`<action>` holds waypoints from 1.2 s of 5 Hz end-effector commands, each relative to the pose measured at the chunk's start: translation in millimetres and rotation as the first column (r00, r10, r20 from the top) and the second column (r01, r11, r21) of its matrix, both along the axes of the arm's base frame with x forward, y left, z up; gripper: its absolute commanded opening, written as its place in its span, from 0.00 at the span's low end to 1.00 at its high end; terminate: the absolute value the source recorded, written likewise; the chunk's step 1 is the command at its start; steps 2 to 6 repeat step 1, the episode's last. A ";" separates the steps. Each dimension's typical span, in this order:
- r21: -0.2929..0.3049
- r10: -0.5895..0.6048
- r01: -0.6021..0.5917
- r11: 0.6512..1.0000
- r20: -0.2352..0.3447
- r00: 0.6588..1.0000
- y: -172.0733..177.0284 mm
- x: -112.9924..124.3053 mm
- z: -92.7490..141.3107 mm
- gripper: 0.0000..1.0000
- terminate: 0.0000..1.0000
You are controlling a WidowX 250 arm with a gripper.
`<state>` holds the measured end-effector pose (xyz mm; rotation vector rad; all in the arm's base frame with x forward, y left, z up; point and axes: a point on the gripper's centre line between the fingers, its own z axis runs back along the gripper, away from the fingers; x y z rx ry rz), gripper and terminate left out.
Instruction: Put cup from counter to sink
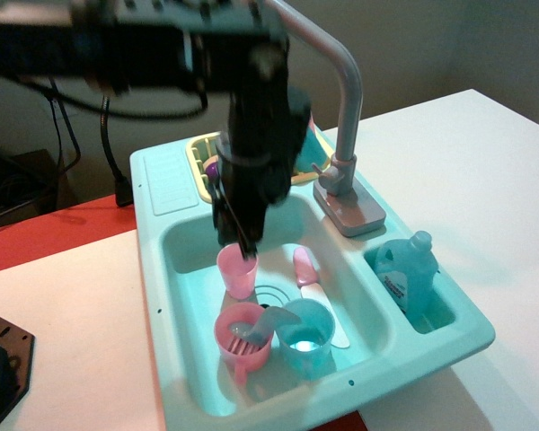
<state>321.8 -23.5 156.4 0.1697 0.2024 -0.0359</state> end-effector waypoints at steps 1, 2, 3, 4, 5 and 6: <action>0.037 0.019 -0.025 0.999 0.161 0.987 32.5 -21.5 92.4 1.00 1.00; 0.037 0.019 -0.025 0.999 0.161 0.987 32.5 -21.5 92.4 1.00 1.00; 0.037 0.019 -0.025 0.999 0.161 0.987 32.5 -21.5 92.4 1.00 1.00; 0.037 0.019 -0.025 0.999 0.161 0.987 32.5 -21.5 92.4 1.00 1.00; 0.037 0.019 -0.025 0.999 0.161 0.987 32.5 -21.5 92.4 1.00 1.00; 0.037 0.019 -0.025 0.999 0.161 0.987 32.5 -21.5 92.4 1.00 1.00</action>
